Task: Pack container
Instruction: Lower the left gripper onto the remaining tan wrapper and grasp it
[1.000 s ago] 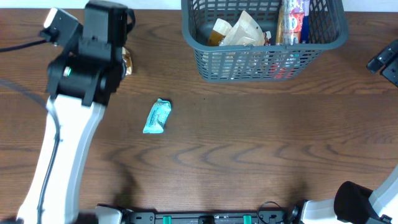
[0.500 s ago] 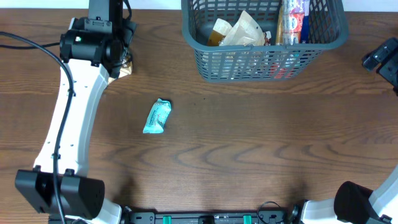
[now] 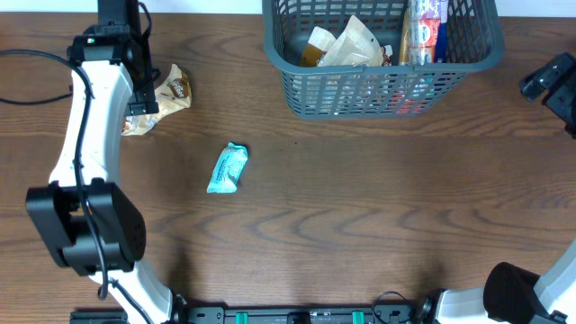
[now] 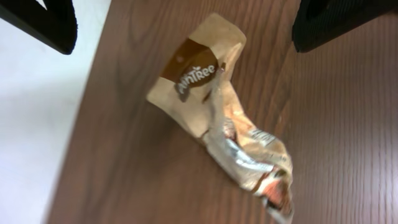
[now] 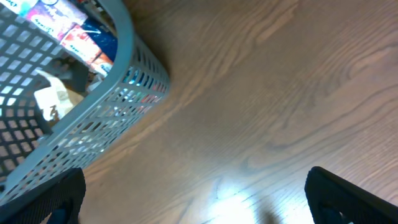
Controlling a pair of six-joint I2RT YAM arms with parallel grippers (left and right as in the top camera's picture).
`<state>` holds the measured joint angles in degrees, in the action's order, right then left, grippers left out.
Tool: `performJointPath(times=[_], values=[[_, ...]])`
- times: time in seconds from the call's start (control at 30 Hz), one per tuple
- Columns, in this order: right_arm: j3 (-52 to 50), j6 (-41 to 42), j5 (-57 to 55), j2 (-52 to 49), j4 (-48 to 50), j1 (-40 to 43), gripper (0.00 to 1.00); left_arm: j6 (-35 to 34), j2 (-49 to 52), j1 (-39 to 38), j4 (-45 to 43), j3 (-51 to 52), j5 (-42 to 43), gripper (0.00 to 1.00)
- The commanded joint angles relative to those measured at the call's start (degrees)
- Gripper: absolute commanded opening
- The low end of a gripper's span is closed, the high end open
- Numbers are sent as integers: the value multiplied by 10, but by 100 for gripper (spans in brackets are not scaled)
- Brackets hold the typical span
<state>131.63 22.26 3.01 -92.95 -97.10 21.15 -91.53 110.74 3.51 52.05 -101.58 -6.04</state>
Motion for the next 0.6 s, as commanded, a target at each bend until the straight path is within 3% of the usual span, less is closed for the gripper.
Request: performJointPath(times=[0.0, 0.57], values=[[-2, -7, 18, 0, -2, 2, 99, -43, 47, 12, 1, 2, 59, 99], [-2, -29, 21, 0, -2, 2, 99, -87, 151, 42, -21, 2, 78, 99]])
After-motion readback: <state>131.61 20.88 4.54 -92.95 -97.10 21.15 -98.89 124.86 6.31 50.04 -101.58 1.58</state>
